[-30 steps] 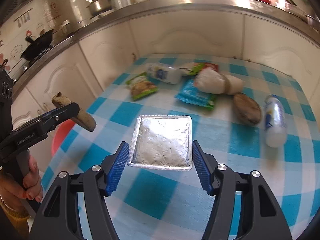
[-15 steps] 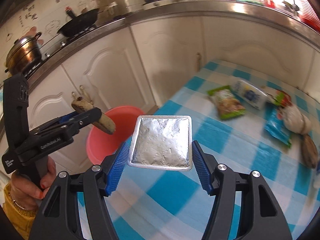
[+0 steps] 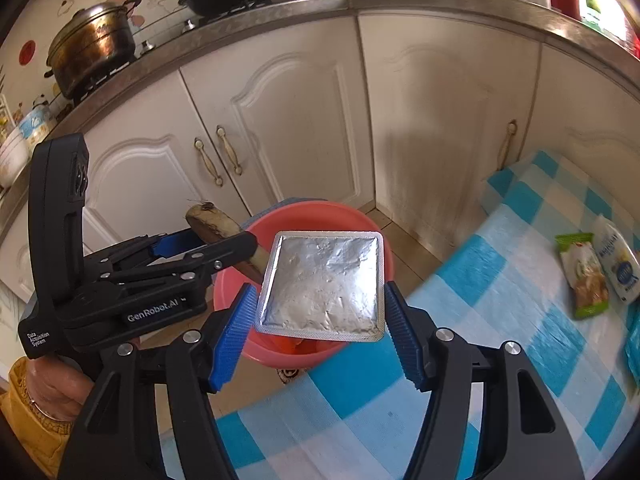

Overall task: Collect trash
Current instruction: 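Carry the potato peel and foil tray over the red bucket and release both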

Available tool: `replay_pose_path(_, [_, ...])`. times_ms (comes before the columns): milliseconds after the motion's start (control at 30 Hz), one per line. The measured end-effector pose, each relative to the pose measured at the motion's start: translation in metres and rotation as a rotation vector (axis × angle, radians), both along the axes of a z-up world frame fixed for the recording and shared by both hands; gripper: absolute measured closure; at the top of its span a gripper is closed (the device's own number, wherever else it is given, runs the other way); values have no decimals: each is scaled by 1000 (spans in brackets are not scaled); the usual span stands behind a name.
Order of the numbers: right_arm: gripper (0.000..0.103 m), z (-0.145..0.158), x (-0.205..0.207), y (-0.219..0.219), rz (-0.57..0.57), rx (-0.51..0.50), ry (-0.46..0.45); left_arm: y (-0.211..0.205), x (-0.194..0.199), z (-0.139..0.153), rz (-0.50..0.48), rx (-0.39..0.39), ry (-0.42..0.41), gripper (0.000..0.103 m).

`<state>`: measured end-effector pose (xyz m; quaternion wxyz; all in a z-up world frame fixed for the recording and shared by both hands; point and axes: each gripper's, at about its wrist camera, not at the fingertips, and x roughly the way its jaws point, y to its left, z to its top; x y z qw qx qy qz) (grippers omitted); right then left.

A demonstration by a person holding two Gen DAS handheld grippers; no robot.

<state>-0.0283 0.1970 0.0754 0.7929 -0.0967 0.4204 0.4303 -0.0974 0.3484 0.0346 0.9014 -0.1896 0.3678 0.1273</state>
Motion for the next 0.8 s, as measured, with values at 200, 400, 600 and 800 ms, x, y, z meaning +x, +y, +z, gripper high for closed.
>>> replay_pose_path(200, [38, -13, 4, 19, 32, -34, -5, 8, 5, -15, 18, -17, 26, 41])
replay_pose_path(400, [38, -26, 9, 26, 38, -64, 9, 15, 10, -25, 30, -36, 41, 41])
replay_pose_path(600, [37, -37, 13, 32, 47, -83, 27, 17, 17, -36, 35, -55, 66, 41])
replay_pose_path(800, [21, -42, 16, 27, 35, -54, 66, 21, 18, -37, 59, -53, 53, 19])
